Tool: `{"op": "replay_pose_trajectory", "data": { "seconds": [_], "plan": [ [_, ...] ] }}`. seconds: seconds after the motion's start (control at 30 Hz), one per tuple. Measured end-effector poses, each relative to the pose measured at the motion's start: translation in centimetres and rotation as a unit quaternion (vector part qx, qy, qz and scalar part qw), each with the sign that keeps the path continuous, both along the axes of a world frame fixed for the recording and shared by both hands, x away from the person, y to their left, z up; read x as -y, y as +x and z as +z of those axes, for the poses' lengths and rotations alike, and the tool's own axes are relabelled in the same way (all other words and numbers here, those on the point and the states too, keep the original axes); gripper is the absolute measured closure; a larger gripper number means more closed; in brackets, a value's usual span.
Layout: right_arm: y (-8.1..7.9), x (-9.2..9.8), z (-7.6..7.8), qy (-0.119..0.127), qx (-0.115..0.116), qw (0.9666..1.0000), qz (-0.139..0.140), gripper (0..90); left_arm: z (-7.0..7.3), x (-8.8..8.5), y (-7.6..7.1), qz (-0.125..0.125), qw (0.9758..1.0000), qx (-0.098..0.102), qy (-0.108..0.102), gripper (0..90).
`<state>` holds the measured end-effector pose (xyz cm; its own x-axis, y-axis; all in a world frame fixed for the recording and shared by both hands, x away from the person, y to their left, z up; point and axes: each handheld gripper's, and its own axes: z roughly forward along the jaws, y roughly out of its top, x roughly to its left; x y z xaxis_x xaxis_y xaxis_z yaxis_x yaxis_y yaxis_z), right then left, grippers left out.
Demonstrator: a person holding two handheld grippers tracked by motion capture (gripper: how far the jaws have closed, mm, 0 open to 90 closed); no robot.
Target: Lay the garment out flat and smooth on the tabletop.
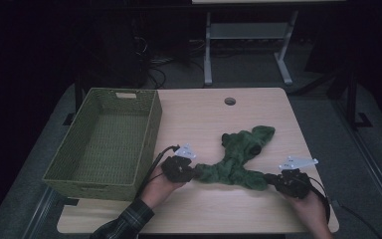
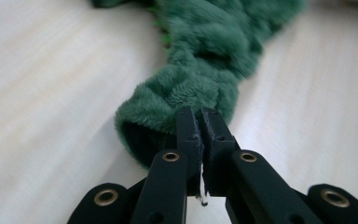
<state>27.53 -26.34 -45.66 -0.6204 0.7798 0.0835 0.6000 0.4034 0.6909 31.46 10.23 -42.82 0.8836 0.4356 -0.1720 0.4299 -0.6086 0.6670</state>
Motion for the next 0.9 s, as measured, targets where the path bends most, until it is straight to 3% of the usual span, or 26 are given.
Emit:
{"op": "replay_pose_trajectory", "data": {
  "seconds": [0.2,0.3,0.4,0.43,0.57,0.67,0.7,0.8,0.9],
  "plan": [
    [1.2,0.3,-0.1,-0.012,-0.004,0.9999,-0.005,85.2,-0.5,-1.3,-2.0,-0.008,0.9997,-0.024,-0.003,87.3],
    [1.0,0.3,-0.3,-0.012,-0.014,0.9998,-0.005,85.3,-1.0,-1.6,-2.3,-0.009,0.9993,-0.036,0.008,88.1],
    [0.4,0.5,-0.5,-0.019,-0.014,0.9997,-0.008,85.4,-1.9,-1.5,-2.4,-0.011,0.9984,-0.033,0.044,90.0],
    [0.3,0.7,-0.5,-0.013,-0.014,0.9998,-0.010,85.4,-2.1,-1.4,-2.4,-0.009,0.9983,-0.039,0.042,90.0],
    [-0.1,0.9,-0.6,-0.008,-0.011,0.9999,-0.008,85.3,-2.0,-1.2,-2.3,-0.010,0.9991,-0.025,0.032,89.1],
    [0.0,0.8,-0.6,-0.008,-0.010,0.9999,-0.007,84.8,-1.7,-1.0,-2.3,-0.007,0.9996,-0.001,0.027,76.1],
    [0.0,0.8,-0.6,-0.008,-0.011,0.9999,-0.006,84.7,-1.5,-0.8,-2.2,-0.004,0.9998,0.005,0.017,73.9],
    [0.0,0.8,-0.5,-0.007,-0.008,0.9999,-0.006,84.3,-1.4,-0.3,-1.8,-0.002,0.9997,0.016,0.016,66.8],
    [-0.1,0.7,-0.5,-0.003,-0.011,0.9999,-0.006,84.4,-1.8,0.4,-1.2,-0.002,0.9999,0.012,0.006,62.0]
  ]
}}
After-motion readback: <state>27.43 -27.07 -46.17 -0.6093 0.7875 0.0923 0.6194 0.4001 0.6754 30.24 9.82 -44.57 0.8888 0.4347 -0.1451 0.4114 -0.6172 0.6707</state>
